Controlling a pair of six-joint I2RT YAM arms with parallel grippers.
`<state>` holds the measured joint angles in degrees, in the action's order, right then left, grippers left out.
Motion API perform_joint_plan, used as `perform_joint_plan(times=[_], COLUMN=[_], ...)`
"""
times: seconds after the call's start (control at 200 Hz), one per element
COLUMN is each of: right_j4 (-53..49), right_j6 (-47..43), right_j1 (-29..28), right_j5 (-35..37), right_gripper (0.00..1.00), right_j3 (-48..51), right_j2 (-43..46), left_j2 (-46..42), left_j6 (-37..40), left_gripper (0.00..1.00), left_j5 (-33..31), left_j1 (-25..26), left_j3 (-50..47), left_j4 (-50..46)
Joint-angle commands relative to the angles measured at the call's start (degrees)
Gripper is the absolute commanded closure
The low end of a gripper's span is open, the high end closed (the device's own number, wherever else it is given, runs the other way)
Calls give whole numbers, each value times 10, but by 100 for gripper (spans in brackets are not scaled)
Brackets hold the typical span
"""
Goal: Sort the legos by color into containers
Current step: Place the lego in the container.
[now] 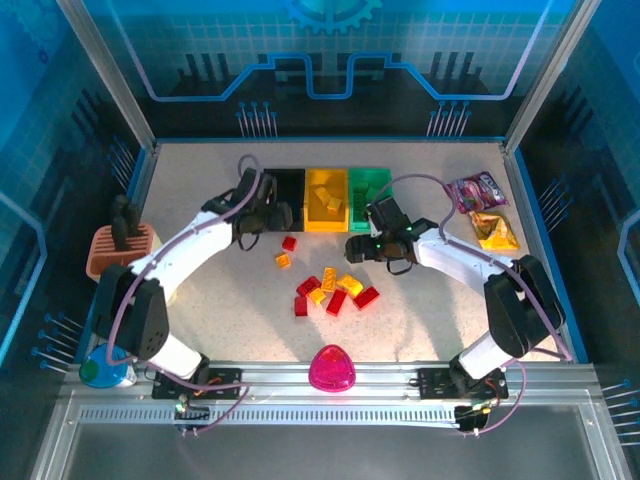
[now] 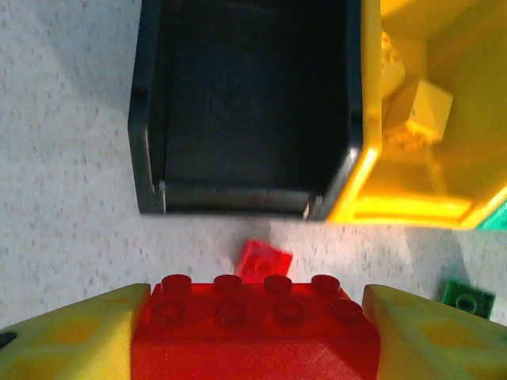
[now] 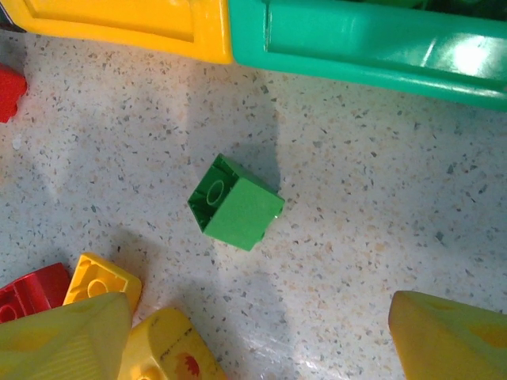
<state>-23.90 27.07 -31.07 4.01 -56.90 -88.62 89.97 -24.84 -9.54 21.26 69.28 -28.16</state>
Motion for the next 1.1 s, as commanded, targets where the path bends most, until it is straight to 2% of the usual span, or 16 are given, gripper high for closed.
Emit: perform_joint_plan(times=[0.0, 0.225, 0.26, 0.33, 0.445, 0.575, 0.775, 0.966, 1.096], right_j4=[7, -4, -5, -6, -11, -9, -7, -68, -116], right_j6=[10, 9, 9, 9, 3, -4, -44, -93, -68], right_j1=[-1, -3, -5, -7, -15, -33, -82, -153, -204], right_j5=[-3, 0, 0, 0, -2, 6, -3, -9, 26], right_gripper=[15, 15, 15, 15, 15, 14, 14, 17, 22], right_j3=[10, 23, 26, 32, 38, 45, 24, -49, -93], right_j2=[30, 63, 68, 78, 95, 114, 113, 64, 22], left_j2=[57, 157, 166, 174, 158, 91, -22, -128, -187], left_j6=[29, 38, 38, 42, 43, 37, 24, 0, -9], left_gripper=[49, 48, 43, 28, 23, 18, 19, 20, 21], left_j5=[12, 13, 14, 25, 29, 38, 46, 60, 50], left_j1=[-14, -39, -41, -42, -39, -36, -35, -35, -35], left_j3=[65, 173, 182, 201, 217, 156, 53, -60, -138], left_j4=[-4, -29, -27, -30, -59, -28, 1, 25, 35])
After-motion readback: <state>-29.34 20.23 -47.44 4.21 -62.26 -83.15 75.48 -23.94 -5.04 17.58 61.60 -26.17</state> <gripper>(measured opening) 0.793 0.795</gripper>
